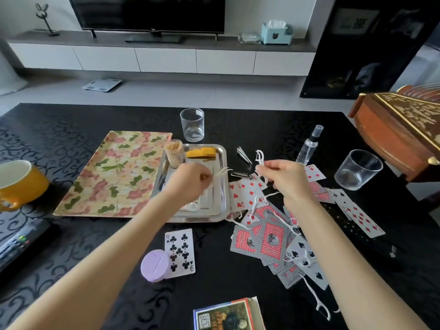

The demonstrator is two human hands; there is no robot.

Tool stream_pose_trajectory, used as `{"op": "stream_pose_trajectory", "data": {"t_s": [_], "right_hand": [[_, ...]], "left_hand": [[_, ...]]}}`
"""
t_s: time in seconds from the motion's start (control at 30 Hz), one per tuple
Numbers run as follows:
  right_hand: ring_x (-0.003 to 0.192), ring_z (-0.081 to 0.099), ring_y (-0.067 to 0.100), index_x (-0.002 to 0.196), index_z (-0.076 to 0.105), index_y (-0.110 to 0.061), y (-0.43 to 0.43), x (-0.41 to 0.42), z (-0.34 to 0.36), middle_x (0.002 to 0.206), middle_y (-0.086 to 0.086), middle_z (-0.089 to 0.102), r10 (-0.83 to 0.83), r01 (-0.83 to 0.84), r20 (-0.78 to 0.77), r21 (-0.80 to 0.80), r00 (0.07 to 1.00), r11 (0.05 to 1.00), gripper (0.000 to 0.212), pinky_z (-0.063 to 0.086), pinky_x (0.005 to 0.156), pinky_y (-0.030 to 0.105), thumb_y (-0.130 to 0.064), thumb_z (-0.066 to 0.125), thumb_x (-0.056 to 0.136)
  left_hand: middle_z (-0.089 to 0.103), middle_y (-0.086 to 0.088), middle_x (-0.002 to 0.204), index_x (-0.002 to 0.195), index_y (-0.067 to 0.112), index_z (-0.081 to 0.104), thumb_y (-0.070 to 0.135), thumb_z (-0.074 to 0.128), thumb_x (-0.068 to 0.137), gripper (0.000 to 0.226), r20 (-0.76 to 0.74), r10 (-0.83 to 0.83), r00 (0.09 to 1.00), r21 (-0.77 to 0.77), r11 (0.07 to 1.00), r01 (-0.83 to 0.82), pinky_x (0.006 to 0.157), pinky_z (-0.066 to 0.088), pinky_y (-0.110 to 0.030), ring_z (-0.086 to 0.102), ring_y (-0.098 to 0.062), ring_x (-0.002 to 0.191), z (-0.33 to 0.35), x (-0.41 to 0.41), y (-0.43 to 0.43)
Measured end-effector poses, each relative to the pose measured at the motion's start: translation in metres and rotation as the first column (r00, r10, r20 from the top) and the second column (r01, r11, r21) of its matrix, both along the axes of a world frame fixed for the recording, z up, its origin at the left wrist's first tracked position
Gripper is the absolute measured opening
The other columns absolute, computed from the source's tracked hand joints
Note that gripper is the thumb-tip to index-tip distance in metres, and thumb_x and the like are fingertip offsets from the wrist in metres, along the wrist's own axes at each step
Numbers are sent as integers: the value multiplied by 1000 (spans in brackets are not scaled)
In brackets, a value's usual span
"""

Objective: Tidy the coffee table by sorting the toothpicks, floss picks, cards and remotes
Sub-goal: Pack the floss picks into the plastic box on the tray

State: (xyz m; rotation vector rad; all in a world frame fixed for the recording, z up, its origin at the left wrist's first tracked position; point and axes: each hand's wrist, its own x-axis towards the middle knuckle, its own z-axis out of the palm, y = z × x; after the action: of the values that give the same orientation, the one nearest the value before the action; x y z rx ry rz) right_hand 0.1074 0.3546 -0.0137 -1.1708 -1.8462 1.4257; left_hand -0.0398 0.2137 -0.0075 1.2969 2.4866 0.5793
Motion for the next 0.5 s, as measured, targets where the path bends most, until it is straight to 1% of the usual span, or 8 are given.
{"op": "stream_pose_trajectory", "data": {"t_s": [0.07, 0.13, 0.2, 0.27, 0.3, 0.37, 0.43, 0.5], "right_hand": [[78, 61, 6, 103, 70, -11, -14, -18, 2, 87, -2, 69, 65, -66, 28, 14, 997, 998, 25, 45, 66, 18, -20, 74, 80], [90, 64, 13, 103, 71, -11, -27, -37, 1, 96, 1, 70, 124, -125, 55, 24, 991, 992, 26, 51, 80, 27, -21, 75, 79], [91, 64, 14, 102, 71, -10, -38, -56, -2, 95, 1, 71, 202, -204, 64, 26, 977, 979, 27, 52, 86, 31, -20, 76, 77], [85, 64, 11, 100, 72, -10, -50, -76, -6, 91, -1, 70, 297, -306, 112, 67, 948, 950, 27, 54, 83, 30, -20, 78, 76], [83, 65, 11, 99, 72, -10, -55, -85, -9, 90, 0, 71, 336, -354, 153, 102, 929, 930, 27, 54, 83, 31, -20, 78, 75], [85, 66, 14, 97, 74, -11, -64, -101, -14, 93, 2, 73, 390, -440, 255, 179, 885, 880, 25, 54, 84, 35, -22, 78, 75], [89, 66, 15, 96, 75, -12, -70, -112, -17, 97, 1, 73, 396, -485, 339, 239, 853, 841, 20, 52, 79, 30, -22, 76, 78], [91, 65, 14, 98, 74, -14, -74, -120, -21, 100, -1, 72, 379, -493, 383, 264, 842, 829, 17, 46, 72, 24, -20, 72, 82]], "left_hand": [[71, -5, 91, 97, 8, 72, 14, 59, 90, 16, -18, 28, 999, -7, 1000, -28, 66, 47, -26, 60, -16, 71, -3, -29, -30], [72, -5, 94, 100, 9, 73, 17, 62, 89, 17, 3, 32, 999, -46, 998, -31, 69, 47, -24, 61, -14, 73, -10, -51, -46], [73, -3, 94, 99, 11, 74, 20, 65, 87, 18, -6, 8, 1000, -131, 991, -9, 66, 44, -19, 59, -11, 75, -18, -62, -51], [73, -2, 92, 96, 12, 75, 21, 67, 85, 16, -3, -3, 1000, -164, 986, 2, 61, 43, -14, 59, -11, 73, -26, -67, -52], [73, -3, 89, 94, 11, 75, 20, 67, 84, 15, 9, -1, 1000, -160, 987, 2, 62, 45, -15, 59, -11, 71, -29, -69, -51], [71, -2, 83, 91, 10, 74, 18, 67, 84, 13, 18, 1, 1000, -149, 989, 2, 69, 50, -23, 59, -12, 67, -31, -68, -49], [70, -2, 82, 91, 8, 73, 17, 64, 86, 14, 30, 14, 999, -127, 992, -10, 75, 54, -31, 63, -17, 69, -31, -67, -47], [72, -4, 90, 93, 8, 73, 17, 61, 87, 16, 39, 31, 999, -109, 994, -26, 74, 54, -31, 64, -19, 74, -31, -68, -51]]}}
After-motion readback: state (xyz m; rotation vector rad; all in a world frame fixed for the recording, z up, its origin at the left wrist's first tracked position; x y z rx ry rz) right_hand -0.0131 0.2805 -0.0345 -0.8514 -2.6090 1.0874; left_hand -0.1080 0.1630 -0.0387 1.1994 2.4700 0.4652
